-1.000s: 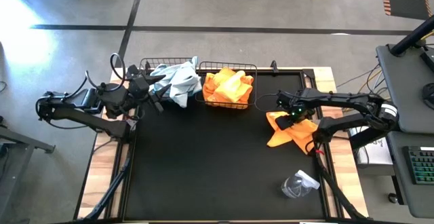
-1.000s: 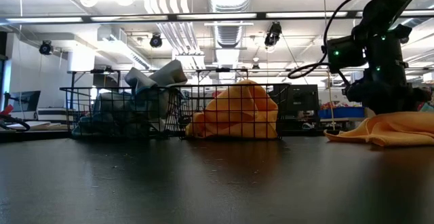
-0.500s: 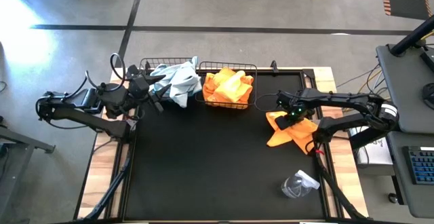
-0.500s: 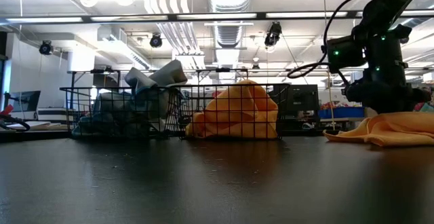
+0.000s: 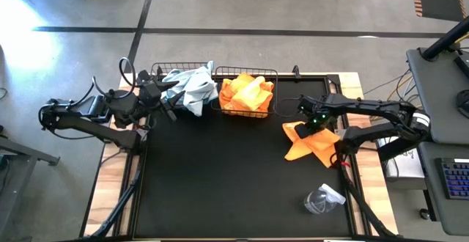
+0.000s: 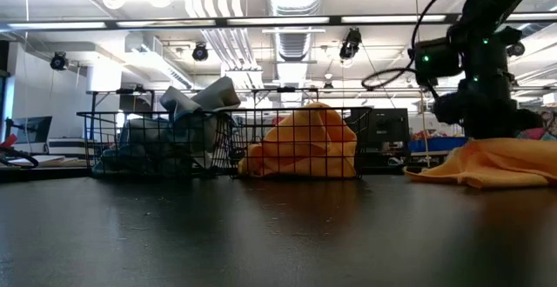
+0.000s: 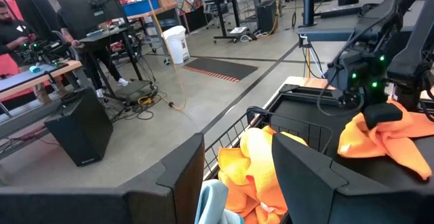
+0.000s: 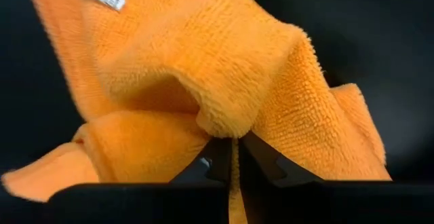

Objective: Sort microfiber towel by color & place in baskets
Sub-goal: Put the yellow towel into the right black wire basket

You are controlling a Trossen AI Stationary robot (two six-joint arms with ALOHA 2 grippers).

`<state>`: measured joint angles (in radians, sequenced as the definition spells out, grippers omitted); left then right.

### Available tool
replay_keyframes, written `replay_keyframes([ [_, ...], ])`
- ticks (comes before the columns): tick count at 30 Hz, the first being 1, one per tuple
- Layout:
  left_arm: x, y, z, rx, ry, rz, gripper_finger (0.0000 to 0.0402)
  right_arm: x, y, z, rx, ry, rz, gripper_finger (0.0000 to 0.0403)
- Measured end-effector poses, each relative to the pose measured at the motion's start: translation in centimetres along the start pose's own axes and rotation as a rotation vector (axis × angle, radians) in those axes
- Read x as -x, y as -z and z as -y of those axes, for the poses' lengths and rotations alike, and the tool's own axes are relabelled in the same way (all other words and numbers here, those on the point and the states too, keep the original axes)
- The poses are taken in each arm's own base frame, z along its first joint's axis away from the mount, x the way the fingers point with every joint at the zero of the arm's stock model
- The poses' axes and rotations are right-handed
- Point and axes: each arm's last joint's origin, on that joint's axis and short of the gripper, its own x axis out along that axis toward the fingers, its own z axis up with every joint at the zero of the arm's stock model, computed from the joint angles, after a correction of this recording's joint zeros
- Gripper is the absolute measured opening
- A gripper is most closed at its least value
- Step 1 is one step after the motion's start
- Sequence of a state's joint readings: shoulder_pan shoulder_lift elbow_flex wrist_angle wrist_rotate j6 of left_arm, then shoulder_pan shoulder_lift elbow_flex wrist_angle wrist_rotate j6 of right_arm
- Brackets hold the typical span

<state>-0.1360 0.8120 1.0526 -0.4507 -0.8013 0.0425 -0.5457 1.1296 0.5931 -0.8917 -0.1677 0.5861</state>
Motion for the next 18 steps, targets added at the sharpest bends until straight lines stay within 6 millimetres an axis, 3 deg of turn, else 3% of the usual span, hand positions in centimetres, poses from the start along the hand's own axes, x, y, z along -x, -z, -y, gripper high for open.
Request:
replay_keyframes([
  [7, 0.0, 0.0, 0.0, 0.003, -0.001, 0.0, 0.0158, 3.4, -1.3, -1.6, 0.027, -0.075, 0.112, 0.0009],
  [18, 0.0, 0.0, 0.0, 0.007, 0.0, 0.001, 0.0158, 11.4, -2.6, -4.0, 0.098, -0.232, 0.359, 0.0009],
])
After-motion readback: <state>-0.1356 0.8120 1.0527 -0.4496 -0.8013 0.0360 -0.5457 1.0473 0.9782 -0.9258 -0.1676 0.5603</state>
